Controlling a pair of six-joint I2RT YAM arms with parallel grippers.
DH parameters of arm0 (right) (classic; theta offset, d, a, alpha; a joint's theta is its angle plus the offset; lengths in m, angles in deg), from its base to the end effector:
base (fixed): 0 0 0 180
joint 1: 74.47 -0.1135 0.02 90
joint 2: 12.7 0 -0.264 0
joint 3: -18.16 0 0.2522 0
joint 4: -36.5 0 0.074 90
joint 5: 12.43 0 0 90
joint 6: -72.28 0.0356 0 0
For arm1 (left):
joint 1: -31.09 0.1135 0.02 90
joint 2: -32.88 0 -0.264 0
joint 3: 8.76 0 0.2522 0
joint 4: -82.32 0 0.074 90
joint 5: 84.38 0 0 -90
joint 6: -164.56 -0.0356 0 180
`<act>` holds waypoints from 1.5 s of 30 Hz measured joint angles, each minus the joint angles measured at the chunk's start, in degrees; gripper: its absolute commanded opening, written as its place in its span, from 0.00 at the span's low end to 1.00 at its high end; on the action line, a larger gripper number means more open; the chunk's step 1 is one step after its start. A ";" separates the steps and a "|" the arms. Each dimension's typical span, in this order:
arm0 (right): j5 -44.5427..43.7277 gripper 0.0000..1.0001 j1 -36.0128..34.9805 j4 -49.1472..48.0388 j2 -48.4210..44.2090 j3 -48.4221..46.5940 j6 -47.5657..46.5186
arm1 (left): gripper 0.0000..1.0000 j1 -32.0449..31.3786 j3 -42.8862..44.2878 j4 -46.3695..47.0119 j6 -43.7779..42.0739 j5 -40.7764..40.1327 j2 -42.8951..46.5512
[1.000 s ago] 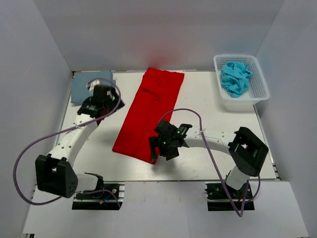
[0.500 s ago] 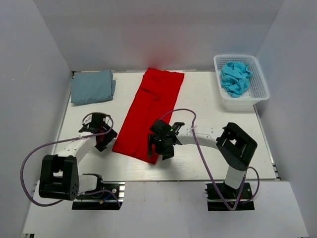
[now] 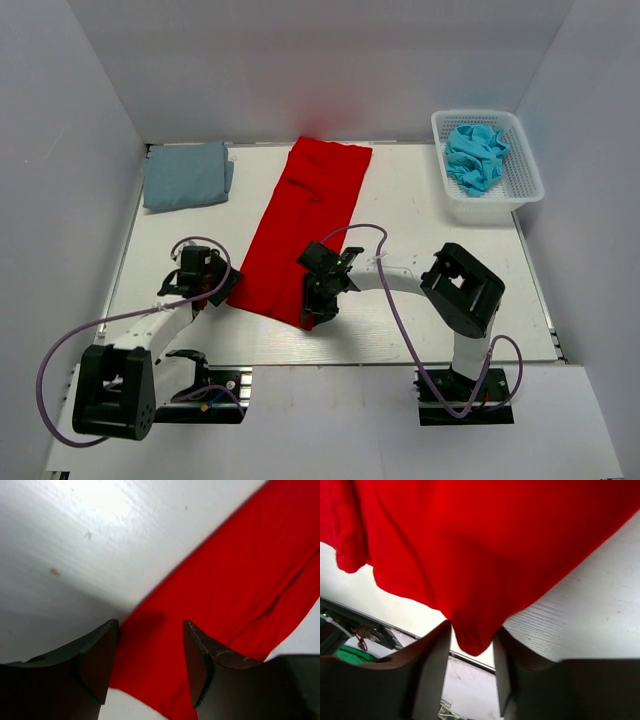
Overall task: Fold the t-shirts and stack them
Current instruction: Grab the bottom of the folded rectangular tshirt with both arms
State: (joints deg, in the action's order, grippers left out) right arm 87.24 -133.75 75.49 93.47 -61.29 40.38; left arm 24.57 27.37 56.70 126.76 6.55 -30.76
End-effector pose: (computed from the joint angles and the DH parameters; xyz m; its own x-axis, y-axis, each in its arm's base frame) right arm 0.1806 0.3157 0.1542 -0.9955 -0.0370 -0.0874 -0.0712 0.9000 0.4301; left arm 0.1909 -0.0224 0.1459 -0.5845 -0.7284 -0.3575 -0.5525 0.6800 -0.4821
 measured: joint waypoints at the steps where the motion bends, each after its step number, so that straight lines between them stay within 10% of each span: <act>1: 0.11 0.41 0.02 -0.11 0.00 0.04 0.09 | 0.67 0.00 -0.74 -0.07 0.02 0.42 1.33; 4: 0.46 0.29 0.04 -0.37 0.04 0.11 0.20 | 0.67 -0.31 -2.12 -1.95 0.37 0.79 4.63; 15: 1.18 0.00 0.52 -1.77 -0.35 2.60 0.68 | 0.00 -0.74 -9.55 -16.06 2.10 2.71 23.43; 24: 0.87 0.00 0.57 -2.19 -3.96 4.04 -0.55 | 0.00 -0.74 -7.02 -15.78 0.61 3.65 18.03; 28: 0.55 0.00 0.63 -1.92 -6.45 5.46 -1.64 | 0.71 -0.72 -6.84 -15.98 -0.02 5.27 18.82; 30: 0.11 0.00 0.83 -1.29 -7.10 6.29 -2.08 | 0.81 -0.83 -5.40 -15.93 -1.18 6.32 18.91; 45: -1.07 0.00 4.81 3.02 -13.99 14.27 -4.83 | 0.71 -2.47 -7.06 -13.20 -4.76 19.23 17.40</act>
State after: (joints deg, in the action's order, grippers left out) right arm 86.17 -128.95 78.51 79.48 -47.02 35.55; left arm 22.10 20.31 43.50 122.00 25.79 -13.36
